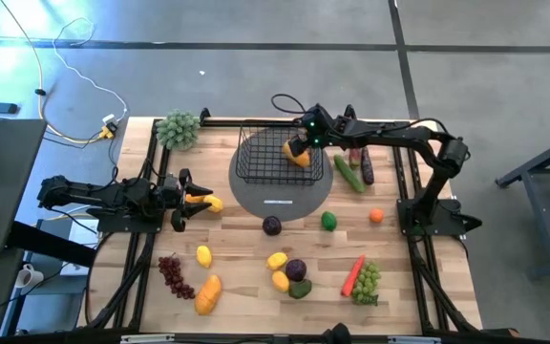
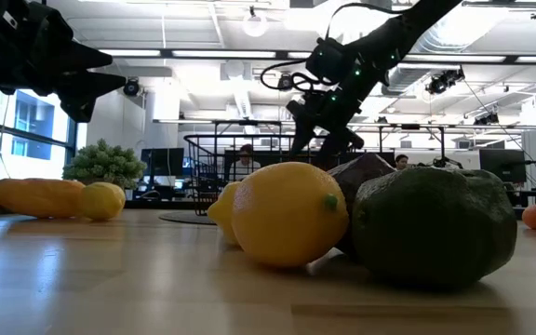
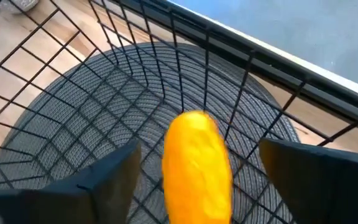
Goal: Build produce basket
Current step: Put the yellow mango into the wire basket
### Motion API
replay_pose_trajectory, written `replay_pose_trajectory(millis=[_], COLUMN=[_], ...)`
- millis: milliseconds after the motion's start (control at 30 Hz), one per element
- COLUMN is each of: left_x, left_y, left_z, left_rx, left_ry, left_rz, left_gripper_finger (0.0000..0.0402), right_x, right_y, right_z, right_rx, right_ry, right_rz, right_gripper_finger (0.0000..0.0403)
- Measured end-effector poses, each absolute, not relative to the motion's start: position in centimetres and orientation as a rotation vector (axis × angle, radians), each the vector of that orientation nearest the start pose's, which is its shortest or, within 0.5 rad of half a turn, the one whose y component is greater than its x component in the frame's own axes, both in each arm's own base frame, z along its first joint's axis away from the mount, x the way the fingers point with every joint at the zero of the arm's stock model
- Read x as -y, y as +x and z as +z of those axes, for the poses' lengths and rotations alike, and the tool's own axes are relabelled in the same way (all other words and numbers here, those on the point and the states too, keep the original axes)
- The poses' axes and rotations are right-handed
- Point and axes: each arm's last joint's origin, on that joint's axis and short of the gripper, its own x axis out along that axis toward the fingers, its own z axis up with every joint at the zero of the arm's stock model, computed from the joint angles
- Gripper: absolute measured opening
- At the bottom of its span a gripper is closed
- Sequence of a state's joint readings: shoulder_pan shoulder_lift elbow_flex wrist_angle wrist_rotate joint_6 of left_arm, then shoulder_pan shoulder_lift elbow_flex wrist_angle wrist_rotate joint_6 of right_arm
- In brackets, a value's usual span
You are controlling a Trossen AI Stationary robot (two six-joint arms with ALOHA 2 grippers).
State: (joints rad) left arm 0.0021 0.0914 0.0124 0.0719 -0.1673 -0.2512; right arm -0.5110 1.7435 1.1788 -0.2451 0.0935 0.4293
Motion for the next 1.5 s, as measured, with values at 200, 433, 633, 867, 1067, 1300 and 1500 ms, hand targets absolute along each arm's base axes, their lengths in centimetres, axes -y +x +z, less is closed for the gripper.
replay_pose_trajectory(millis=[200,433,633,867,1067,1300,1500], left_x=[-0.5,-0.5,-0.5,-0.5,-0.5,-0.5,-0.5], left_y=[10.2,10.2,10.2,10.2,10.2,10.2,10.2], left_z=[16.7,16.7,16.7,16.7,16.7,16.7,16.7], left_rx=[0.014,0.014,0.014,0.014,0.014,0.015,0.015], left_ry=[-0.250,-0.250,-0.250,-0.250,-0.250,-0.250,-0.250], left_rz=[0.170,0.169,0.169,0.169,0.169,0.169,0.170], left_gripper_finger=[0.0188,0.0188,0.0188,0.0188,0.0188,0.0188,0.0188], right_x=[18.3,17.3,15.5,13.3,11.9,10.3,8.6], right_y=[31.9,31.2,30.7,29.7,29.2,29.1,29.5], right_z=[22.2,25.2,27.9,31.1,32.4,33.2,33.3], right_rx=[-0.643,-0.575,-0.509,-0.411,-0.367,-0.326,-0.317], right_ry=[0.614,0.546,0.509,0.472,0.438,0.535,0.605], right_rz=[-0.718,-0.650,-0.566,-0.518,-0.557,-0.535,-0.497], right_gripper_finger=[0.0355,0.0364,0.0365,0.0365,0.0365,0.0365,0.0365])
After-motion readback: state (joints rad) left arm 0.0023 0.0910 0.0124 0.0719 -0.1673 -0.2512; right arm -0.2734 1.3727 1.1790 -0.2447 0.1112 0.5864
